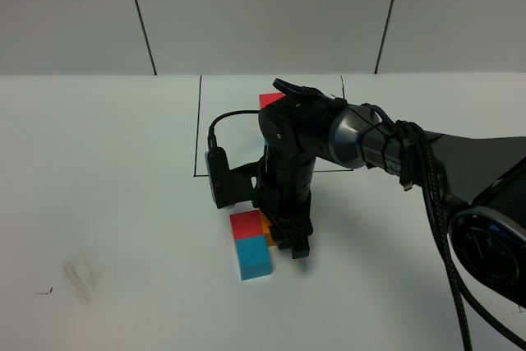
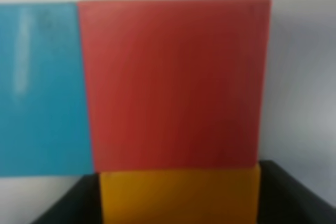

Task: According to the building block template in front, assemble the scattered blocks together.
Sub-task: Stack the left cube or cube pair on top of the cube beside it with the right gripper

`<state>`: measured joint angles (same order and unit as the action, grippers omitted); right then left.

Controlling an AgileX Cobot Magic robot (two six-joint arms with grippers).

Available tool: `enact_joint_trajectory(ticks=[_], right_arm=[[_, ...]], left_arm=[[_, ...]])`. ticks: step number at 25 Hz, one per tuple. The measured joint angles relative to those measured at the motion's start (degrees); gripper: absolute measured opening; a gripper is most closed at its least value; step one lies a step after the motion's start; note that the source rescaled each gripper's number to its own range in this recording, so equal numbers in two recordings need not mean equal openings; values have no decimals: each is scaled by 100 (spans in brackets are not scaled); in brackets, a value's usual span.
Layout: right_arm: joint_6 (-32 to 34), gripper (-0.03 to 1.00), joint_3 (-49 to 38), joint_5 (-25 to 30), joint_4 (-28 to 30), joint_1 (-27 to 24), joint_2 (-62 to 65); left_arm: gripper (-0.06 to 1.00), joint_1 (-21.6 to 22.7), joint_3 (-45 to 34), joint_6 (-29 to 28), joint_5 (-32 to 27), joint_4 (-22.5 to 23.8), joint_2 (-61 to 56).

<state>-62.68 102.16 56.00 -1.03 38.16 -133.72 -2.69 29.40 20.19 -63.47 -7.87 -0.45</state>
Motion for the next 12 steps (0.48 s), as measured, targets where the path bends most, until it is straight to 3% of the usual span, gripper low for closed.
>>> enact_joint_trajectory(ticks=[3, 12], right_arm=[[3, 19, 0, 28, 0, 0, 0], [3, 18, 0, 34, 0, 0, 0]], left_arm=[[85, 0, 0, 0, 0, 0, 0], [85, 0, 0, 0, 0, 0, 0]])
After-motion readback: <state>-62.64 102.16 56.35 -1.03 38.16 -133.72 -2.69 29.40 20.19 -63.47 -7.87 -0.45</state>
